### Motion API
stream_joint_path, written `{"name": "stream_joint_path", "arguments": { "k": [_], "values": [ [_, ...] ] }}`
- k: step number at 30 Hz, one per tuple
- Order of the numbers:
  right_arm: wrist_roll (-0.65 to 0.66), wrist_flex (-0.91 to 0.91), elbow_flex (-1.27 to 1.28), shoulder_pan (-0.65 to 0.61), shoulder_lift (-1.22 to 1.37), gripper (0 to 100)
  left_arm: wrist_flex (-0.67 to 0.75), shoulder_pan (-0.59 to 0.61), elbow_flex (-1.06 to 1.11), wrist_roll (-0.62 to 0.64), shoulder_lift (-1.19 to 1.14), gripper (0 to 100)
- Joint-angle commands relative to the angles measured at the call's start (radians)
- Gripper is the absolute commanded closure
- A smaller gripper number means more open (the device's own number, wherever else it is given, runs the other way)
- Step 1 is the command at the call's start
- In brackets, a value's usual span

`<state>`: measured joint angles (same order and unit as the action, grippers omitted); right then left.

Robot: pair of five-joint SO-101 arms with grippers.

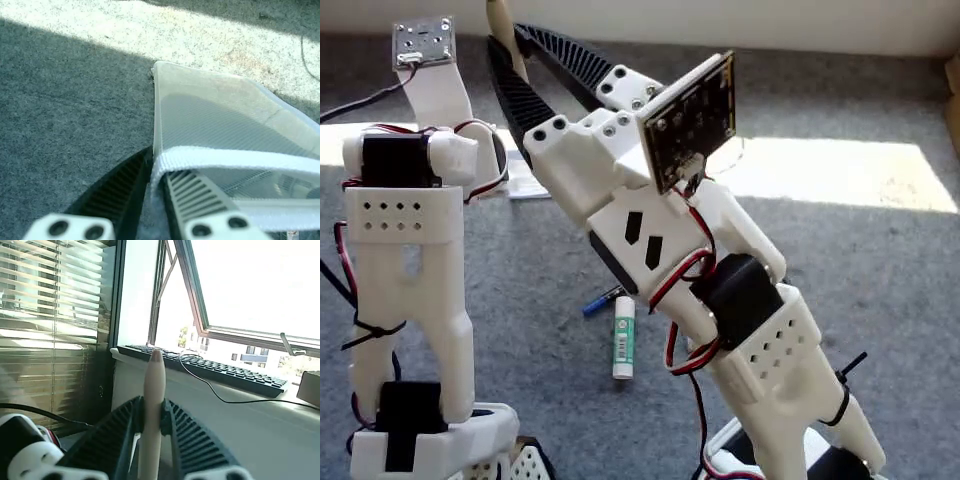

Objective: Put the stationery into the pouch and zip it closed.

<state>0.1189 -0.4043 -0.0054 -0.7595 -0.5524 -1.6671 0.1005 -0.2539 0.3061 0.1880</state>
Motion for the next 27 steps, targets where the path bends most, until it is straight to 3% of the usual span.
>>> {"name": "stream_joint_path", "arguments": {
  "k": [1,17,27],
  "values": [
    [0.077,0.213,0.166,-0.008,-0.104,99.3,-0.002,-0.013,-0.035,-0.011,-0.002,99],
    [0.080,0.641,0.584,-0.005,-0.203,99.4,-0.002,-0.013,-0.035,-0.011,-0.002,99],
    [0.080,0.808,0.713,0.015,-0.194,99.4,-0.002,-0.013,-0.033,-0.011,-0.002,99]
  ]
}}
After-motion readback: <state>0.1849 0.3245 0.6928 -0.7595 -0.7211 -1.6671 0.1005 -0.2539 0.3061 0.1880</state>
